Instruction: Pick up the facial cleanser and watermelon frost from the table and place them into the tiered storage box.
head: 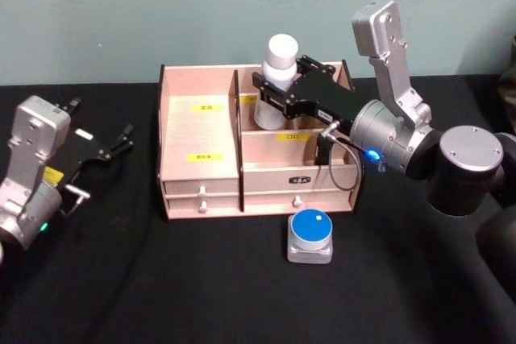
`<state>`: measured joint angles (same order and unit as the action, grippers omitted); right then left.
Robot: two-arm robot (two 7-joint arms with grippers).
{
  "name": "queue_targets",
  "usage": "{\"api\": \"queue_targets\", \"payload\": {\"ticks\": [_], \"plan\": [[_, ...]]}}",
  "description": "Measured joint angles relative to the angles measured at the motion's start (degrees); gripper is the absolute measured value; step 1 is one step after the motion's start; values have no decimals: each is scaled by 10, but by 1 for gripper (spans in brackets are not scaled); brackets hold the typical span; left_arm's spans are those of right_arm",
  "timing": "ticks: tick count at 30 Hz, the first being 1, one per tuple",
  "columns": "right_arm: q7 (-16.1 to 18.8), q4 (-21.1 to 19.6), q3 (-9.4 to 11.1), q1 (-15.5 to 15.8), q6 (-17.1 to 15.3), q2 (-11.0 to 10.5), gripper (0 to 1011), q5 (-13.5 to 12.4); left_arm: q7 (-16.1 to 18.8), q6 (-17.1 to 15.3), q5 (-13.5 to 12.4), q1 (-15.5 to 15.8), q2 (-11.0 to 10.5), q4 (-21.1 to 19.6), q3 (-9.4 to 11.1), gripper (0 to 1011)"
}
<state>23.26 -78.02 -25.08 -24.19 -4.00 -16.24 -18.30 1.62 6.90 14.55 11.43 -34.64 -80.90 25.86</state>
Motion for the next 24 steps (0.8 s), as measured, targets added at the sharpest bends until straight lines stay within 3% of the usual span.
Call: {"api": "queue_targets", "payload": {"ticks": [24], "plan": [[9, 42, 0, -8, -5, 9, 601, 0, 0, 0, 0, 0, 0, 0, 0, 1001]]}}
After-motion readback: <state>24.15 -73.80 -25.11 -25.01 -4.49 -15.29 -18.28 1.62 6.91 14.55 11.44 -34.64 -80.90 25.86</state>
